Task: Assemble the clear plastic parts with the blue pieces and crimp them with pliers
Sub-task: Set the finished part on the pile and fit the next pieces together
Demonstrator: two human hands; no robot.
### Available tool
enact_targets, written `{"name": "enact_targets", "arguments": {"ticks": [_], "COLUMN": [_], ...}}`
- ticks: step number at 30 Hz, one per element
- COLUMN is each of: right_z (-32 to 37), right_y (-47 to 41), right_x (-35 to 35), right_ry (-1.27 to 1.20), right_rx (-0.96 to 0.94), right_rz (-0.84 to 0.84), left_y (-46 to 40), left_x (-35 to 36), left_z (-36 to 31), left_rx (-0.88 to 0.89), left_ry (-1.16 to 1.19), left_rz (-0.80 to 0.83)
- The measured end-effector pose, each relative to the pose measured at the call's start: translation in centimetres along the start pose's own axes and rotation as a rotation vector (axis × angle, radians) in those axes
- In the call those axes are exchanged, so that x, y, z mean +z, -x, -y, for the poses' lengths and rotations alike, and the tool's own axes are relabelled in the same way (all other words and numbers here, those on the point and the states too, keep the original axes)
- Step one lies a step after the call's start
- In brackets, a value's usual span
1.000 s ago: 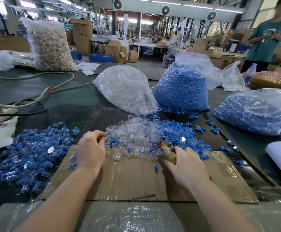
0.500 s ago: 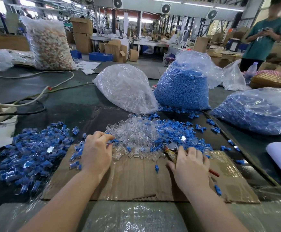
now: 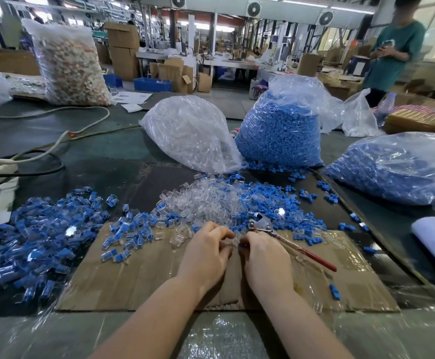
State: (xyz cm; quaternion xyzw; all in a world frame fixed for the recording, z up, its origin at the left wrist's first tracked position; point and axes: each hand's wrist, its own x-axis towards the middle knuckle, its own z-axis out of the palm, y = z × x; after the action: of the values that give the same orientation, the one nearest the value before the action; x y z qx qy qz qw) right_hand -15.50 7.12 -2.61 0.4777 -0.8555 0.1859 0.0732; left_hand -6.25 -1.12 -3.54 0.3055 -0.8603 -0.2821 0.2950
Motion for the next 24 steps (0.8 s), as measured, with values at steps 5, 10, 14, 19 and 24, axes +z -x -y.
{"name": "enact_targets", "arguments": {"ticks": [5, 10, 14, 19, 24], "right_z": [0.5, 0.9, 0.8, 0.9, 1.1], "right_y": [-0.5, -0.4, -0.1, 0.2, 0.4], "right_x": [0.5, 1.0, 1.3, 1.4, 1.4], "right_ry": [-0.001, -0.001, 0.003, -0.005, -0.050], "right_rx": [0.037, 0.054, 0.033, 0.018, 0.018], "right_rz": [-0.006, -0.022, -0.047, -0.058, -0.083], "left_y": [-0.6, -0.7, -0.6, -0.3, -0.1], "left_x": [0.5, 0.6, 0.6, 0.5, 0.5], "left_z": [-0.3, -0.3, -0.2, -0.2, 0.1], "left_rx": [-0.017, -0.043, -0.027, -0.036, -0.045], "left_ry": [-0.055, -0.070, -0.067, -0.050, -0.035], "left_rz": [0.008, -0.009, -0.042, -0.073, -0.104]}}
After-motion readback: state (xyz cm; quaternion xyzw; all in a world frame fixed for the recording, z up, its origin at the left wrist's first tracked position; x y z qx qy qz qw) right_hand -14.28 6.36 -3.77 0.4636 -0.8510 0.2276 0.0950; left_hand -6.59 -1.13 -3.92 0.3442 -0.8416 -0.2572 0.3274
